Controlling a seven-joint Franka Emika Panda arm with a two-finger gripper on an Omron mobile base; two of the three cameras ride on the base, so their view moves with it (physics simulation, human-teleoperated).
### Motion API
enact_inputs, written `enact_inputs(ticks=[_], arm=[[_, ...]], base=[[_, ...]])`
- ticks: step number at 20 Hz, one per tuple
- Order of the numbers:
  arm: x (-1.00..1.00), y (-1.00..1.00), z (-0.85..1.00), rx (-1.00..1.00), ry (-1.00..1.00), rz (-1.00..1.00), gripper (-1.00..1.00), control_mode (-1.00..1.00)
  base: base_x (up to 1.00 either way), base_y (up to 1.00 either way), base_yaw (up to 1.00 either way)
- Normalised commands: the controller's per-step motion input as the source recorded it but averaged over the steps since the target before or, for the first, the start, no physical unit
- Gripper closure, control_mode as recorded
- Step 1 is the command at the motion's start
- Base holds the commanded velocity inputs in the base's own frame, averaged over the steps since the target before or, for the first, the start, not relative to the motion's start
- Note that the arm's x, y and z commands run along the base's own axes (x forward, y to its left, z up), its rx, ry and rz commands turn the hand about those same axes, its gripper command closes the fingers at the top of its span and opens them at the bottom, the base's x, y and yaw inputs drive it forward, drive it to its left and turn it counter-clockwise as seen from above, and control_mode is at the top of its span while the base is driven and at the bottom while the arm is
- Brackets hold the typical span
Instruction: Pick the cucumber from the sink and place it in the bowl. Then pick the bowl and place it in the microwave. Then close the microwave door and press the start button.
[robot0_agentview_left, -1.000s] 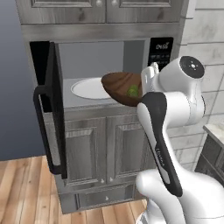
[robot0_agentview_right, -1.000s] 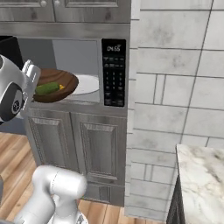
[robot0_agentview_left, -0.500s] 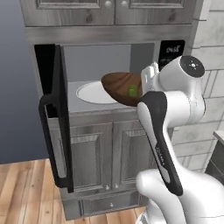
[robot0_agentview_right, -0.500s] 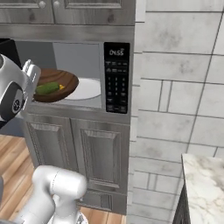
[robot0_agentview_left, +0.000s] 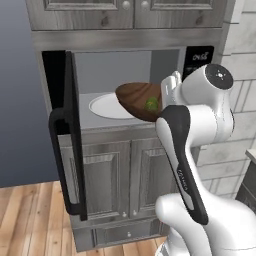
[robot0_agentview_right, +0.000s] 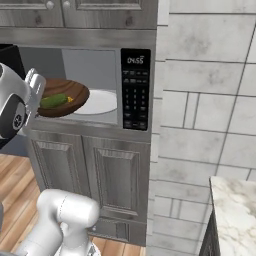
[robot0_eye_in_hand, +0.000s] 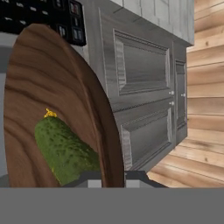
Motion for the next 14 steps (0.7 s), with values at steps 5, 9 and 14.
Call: enact_inputs(ticks=[5, 9, 14], arm=[[0.00, 0.00, 0.00, 0.00, 0.00, 0.00, 1.00, 1.00], [0.00, 0.00, 0.00, 0.00, 0.00, 0.00, 1.00, 1.00], [0.14, 0.00, -0.07, 0.00, 0.00, 0.06, 1.00, -1.00]], base=[[0.11, 0.00, 0.03], [0.00, 0.01, 0.07], [0.00, 0.00, 0.02]])
